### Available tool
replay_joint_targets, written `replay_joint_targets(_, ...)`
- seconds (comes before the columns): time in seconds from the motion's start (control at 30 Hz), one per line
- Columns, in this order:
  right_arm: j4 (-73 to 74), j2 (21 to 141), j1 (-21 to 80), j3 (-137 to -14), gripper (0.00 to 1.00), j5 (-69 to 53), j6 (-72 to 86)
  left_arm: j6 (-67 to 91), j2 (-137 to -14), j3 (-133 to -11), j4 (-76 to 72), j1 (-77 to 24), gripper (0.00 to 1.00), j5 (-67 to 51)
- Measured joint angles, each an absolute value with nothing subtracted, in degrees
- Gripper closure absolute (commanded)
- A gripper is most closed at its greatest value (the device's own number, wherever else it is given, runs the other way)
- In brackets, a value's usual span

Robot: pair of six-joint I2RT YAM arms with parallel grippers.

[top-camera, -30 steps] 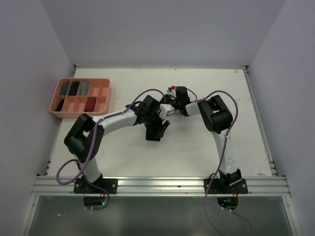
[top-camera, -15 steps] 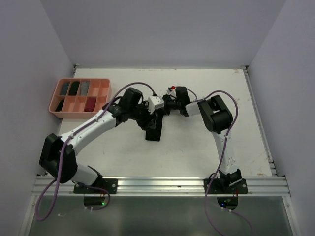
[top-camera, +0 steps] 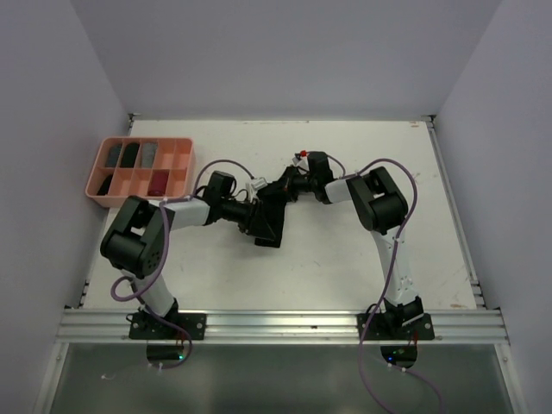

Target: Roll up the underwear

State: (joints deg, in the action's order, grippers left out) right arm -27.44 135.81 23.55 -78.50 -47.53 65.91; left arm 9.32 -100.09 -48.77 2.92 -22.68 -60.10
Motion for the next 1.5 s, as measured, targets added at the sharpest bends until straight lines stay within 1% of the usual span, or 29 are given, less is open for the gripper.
replay_joint_targets(0.07, -27.44, 135.81, 23.53, -78.5, 0.86, -47.53, 65.93, 13.61, -101.23, -48.31, -3.25, -22.81, 0.52, -60.71)
replay_joint_targets(0.2, -27.49, 135.81, 23.51, -78.5, 0.86, -47.55, 65.95, 20.51, -102.98, -46.52, -12.93, -22.81, 0.52, -59.13)
replay_joint_targets(0.33, -27.53, 135.87, 23.46, -78.54, 0.87, -47.55, 65.95, 24.6, -107.37, -45.21, -17.91, -22.9, 0.55, -56.8)
replay_joint_targets(0.53, -26.41, 136.9, 23.05, -80.88, 0.87, -48.42, 65.01, 28.86, -111.63, -44.75, -24.36, -22.48, 0.56, -59.81)
replay_joint_targets(0.6, -25.85, 136.99, 22.96, -81.58, 0.85, -48.36, 64.38, 29.47, -112.73, -45.54, -24.97, -22.48, 0.55, -60.77)
replay_joint_targets(0.63, -25.69, 137.01, 22.9, -81.84, 0.83, -48.38, 64.18, 29.56, -113.06, -45.84, -25.12, -22.48, 0.55, -61.19)
replay_joint_targets(0.73, -25.69, 137.01, 22.79, -82.19, 0.77, -48.73, 63.9, 29.47, -112.92, -46.02, -25.12, -22.5, 0.5, -61.71)
replay_joint_targets(0.77, -25.69, 136.94, 22.76, -82.28, 0.76, -49.01, 63.81, 29.34, -112.66, -46.02, -24.97, -22.52, 0.47, -61.73)
replay_joint_targets(0.9, -24.91, 134.76, 22.7, -82.28, 0.72, -49.25, 63.57, 27.92, -109.65, -45.84, -23.31, -22.94, 0.39, -60.4)
replay_joint_targets(0.93, -24.67, 133.53, 22.63, -82.28, 0.7, -49.43, 63.59, 27.57, -108.49, -45.8, -22.52, -23.03, 0.36, -59.59)
replay_joint_targets(1.03, -24.84, 128.55, 22.41, -82.28, 0.69, -50.83, 63.86, 26.72, -104.12, -45.8, -20.84, -23.27, 0.31, -58.13)
replay_joint_targets(1.27, -24.95, 116.71, 22.11, -81.3, 0.7, -52.51, 62.87, 23.27, -90.0, -47.31, -16.67, -24.69, 0.28, -57.1)
replay_joint_targets(1.37, -25.52, 113.03, 22.26, -76.34, 0.71, -53.19, 63.0, 20.53, -85.82, -47.94, -14.22, -24.51, 0.28, -57.17)
replay_joint_targets(1.4, -26.26, 112.44, 22.48, -74.11, 0.73, -53.52, 63.13, 19.35, -84.86, -48.14, -13.1, -24.49, 0.27, -57.12)
replay_joint_targets(1.5, -26.74, 112.97, 23.81, -67.66, 0.75, -54.08, 63.7, 16.36, -83.66, -48.21, -9.82, -24.18, 0.27, -57.01)
